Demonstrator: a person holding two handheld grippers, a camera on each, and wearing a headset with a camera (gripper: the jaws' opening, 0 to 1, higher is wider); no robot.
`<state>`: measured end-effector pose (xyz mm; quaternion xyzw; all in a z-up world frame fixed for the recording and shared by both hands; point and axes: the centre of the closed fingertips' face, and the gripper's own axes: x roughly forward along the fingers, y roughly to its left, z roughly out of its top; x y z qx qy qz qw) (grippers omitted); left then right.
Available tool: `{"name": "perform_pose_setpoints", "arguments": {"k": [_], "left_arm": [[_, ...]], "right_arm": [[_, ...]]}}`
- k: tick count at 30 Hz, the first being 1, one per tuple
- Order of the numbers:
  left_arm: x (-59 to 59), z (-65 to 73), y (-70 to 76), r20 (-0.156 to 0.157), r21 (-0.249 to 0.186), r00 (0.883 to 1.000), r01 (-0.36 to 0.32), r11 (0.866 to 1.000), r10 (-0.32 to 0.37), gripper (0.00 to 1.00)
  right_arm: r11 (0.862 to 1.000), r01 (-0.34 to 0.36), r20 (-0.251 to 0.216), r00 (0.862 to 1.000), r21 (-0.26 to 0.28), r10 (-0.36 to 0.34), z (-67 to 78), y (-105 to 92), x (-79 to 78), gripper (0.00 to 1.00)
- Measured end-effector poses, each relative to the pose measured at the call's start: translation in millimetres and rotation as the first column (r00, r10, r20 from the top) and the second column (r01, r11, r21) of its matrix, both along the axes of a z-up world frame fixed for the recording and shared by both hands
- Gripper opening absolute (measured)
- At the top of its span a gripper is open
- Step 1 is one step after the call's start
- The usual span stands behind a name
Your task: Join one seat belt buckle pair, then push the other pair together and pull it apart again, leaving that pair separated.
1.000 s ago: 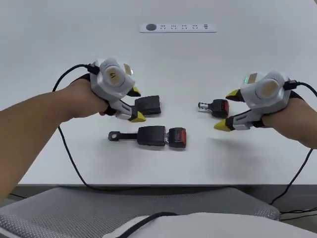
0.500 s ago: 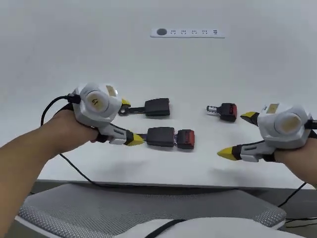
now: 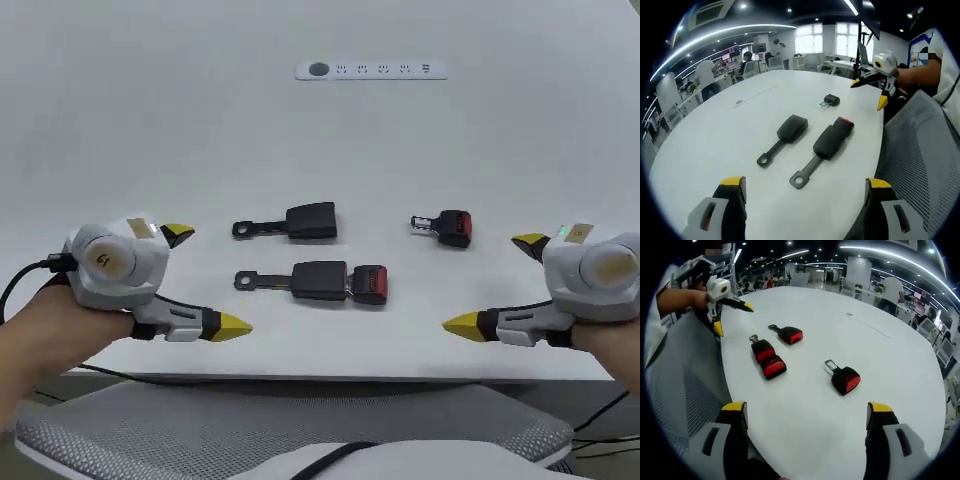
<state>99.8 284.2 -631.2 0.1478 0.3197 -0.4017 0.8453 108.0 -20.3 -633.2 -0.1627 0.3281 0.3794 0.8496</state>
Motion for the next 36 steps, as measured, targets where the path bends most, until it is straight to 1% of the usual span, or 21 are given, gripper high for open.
{"name": "perform_pose_setpoints", "arguments": {"k": [1, 2, 4, 7, 9, 11, 12, 14, 15, 16, 17, 18, 20, 21, 22, 23, 26, 27, 30, 33, 36], "left_arm": [[-1.0, -0.9, 1.2, -0.004, -0.009, 1.0, -0.009, 1.0, 0.008, 1.0], [-1.1, 0.3, 1.1, -0.005, -0.011, 1.0, -0.013, 1.0, 0.013, 1.0], [-1.9, 0.7, 1.2, -0.006, -0.019, 1.0, -0.029, 0.999, 0.029, 1.0], [-1.7, 0.6, 4.4, -0.009, -0.047, 0.998, -0.062, 0.997, 0.062, 1.0], [-4.5, 4.6, 3.3, -0.008, -0.066, 0.998, -0.067, 0.996, 0.067, 1.0], [-8.4, 6.8, 2.3, -0.013, -0.068, 0.997, -0.073, 0.995, 0.072, 1.0], [-9.9, 5.9, 5.1, -0.017, -0.065, 0.997, -0.078, 0.995, 0.077, 1.0], [-11.4, 8.4, 3.9, -0.015, -0.066, 0.996, -0.086, 0.994, 0.085, 1.0], [-11.1, 10.0, 3.0, -0.013, -0.071, 0.996, -0.093, 0.993, 0.092, 1.0], [-9.6, 15.4, -2.5, -0.006, -0.119, 0.994, -0.109, 0.987, 0.109, 1.0], [-9.2, 19.8, -7.4, -0.006, -0.156, 0.994, -0.111, 0.981, 0.112, 1.0], [-8.3, 19.9, -8.5, -0.002, -0.191, 0.993, -0.117, 0.975, 0.118, 1.0], [-6.6, 21.5, -8.9, 0.005, -0.186, 0.993, -0.114, 0.976, 0.117, 1.0], [-4.4, 23.1, -9.0, 0.015, -0.185, 0.992, -0.117, 0.976, 0.122, 1.0], [-2.9, 21.6, -7.3, 0.018, -0.187, 0.992, -0.122, 0.975, 0.127, 1.0], [-0.6, 22.0, -5.4, 0.02, -0.193, 0.99, -0.136, 0.972, 0.142, 1.0], [1.0, 23.2, -2.7, 0.018, -0.199, 0.986, -0.16, 0.967, 0.167, 1.0], [1.7, 25.0, -3.2, 0.019, -0.207, 0.984, -0.168, 0.964, 0.176, 0.99], [2.5, 28.3, -5.8, 0.026, -0.22, 0.983, -0.17, 0.961, 0.18, 0.97], [2.0, 25.9, -5.3, 0.02, -0.213, 0.985, -0.166, 0.963, 0.174, 0.95], [1.2, 25.8, -6.5, 0.023, -0.2, 0.986, -0.157, 0.967, 0.165, 0.94]], "right_arm": [[1.0, -0.001, -0.001, 1.0, -0.001, 0.001, -4.7, -1.8, 3.0, 1.0], [1.0, -0.002, -0.002, 1.0, -0.001, 0.002, -4.6, -1.2, 3.2, 1.0], [1.0, -0.003, -0.002, 1.0, 0.005, 0.003, -0.4, 2.8, 1.7, 1.0], [1.0, -0.001, 0.005, 1.0, 0.009, 0.001, 3.3, 6.6, 2.5, 1.0], [1.0, 0.009, 0.024, 1.0, 0.003, -0.009, 6.4, 7.1, 6.1, 1.0], [1.0, 0.009, 0.028, 1.0, 0.011, -0.009, 6.4, 9.7, 8.2, 1.0], [1.0, 0.012, 0.026, 1.0, 0.012, -0.013, 5.9, 10.8, 8.9, 1.0], [1.0, 0.006, 0.016, 1.0, 0.02, -0.006, 4.2, 14.8, 7.2, 1.0], [1.0, 0.003, 0.015, 1.0, 0.022, -0.004, 0.2, 15.8, 7.8, 1.0], [1.0, 0.001, 0.017, 1.0, 0.023, -0.002, 0.2, 16.9, 7.4, 1.0], [1.0, -0.003, 0.019, 1.0, 0.025, 0.002, 2.3, 19.0, 5.6, 1.0], [1.0, -0.006, 0.02, 1.0, 0.026, 0.006, 4.0, 21.1, 3.7, 1.0], [1.0, -0.009, 0.021, 1.0, 0.025, 0.008, 7.4, 23.4, 0.2, 1.0], [1.0, -0.01, 0.019, 1.0, 0.024, 0.01, 5.2, 22.7, 0.3, 1.0], [1.0, -0.01, 0.016, 1.0, 0.025, 0.01, 4.7, 22.6, 0.0, 1.0], [1.0, -0.009, 0.015, 1.0, 0.025, 0.009, 3.6, 22.1, 0.1, 1.0], [1.0, 0.002, 0.01, 1.0, 0.03, -0.002, 1.1, 20.4, 0.1, 1.0], [0.999, 0.007, 0.009, 1.0, 0.034, -0.007, 2.6, 21.0, -0.8, 1.0], [0.999, 0.029, 0.007, 1.0, 0.044, -0.03, 2.8, 18.8, -2.6, 1.0], [0.998, 0.043, 0.002, 0.999, 0.052, -0.043, 1.3, 16.6, -3.9, 1.0], [0.998, 0.047, 0.0, 0.999, 0.049, -0.047, -1.0, 13.9, -3.6, 1.0]]}}
